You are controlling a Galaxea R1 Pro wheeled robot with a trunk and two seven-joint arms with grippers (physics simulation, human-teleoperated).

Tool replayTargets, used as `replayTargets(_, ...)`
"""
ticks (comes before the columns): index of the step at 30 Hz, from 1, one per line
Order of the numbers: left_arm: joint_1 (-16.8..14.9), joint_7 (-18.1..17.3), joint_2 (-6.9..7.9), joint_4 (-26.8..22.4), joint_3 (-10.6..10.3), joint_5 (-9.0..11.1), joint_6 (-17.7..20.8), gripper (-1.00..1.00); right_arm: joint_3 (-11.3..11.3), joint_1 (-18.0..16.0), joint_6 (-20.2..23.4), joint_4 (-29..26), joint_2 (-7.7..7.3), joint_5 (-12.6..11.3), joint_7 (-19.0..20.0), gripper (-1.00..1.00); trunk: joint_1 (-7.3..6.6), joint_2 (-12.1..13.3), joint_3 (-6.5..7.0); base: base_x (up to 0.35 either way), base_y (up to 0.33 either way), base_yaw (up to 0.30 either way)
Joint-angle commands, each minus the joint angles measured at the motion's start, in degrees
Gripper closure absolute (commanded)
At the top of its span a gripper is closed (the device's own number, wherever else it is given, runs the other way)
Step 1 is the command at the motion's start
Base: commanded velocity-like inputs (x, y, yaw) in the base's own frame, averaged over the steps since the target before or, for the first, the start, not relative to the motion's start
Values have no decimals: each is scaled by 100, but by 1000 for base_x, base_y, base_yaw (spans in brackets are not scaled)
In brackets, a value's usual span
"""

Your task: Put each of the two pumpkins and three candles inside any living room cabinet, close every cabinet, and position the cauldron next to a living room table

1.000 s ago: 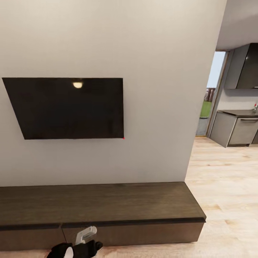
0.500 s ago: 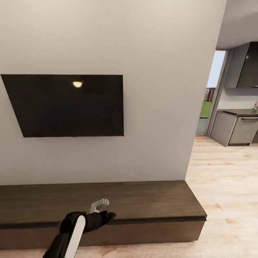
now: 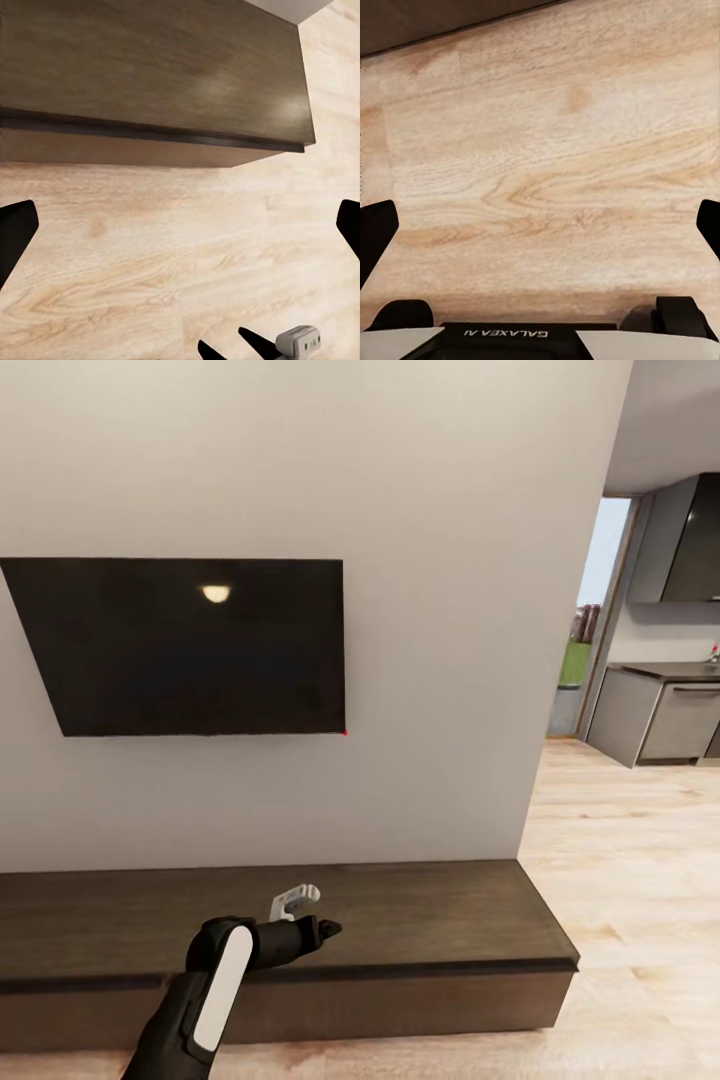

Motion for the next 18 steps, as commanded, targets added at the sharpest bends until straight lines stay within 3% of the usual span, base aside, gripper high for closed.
replayTargets(1, -8, 5, -2, 15, 2, 10, 23, -100, 2, -1, 28, -11, 3, -372, 12, -100, 23, -45, -25, 0, 0, 0)
replayTargets(3, -9, 5, -2, 23, 2, 11, 24, -100, 11, -1, 23, -11, 6, -623, 13, -100, 66, -126, -61, 0, 0, 0)
replayTargets(6, -10, -10, -2, 27, 6, 36, 24, -100, 22, -1, 21, -11, 8, -797, 16, -100, 132, -246, -115, 0, 0, 0)
replayTargets(18, -11, -9, -2, 33, -6, 83, 16, -100, 32, -5, 2, -26, -1, -917, -45, -100, 396, -727, -330, 0, 0, 0)
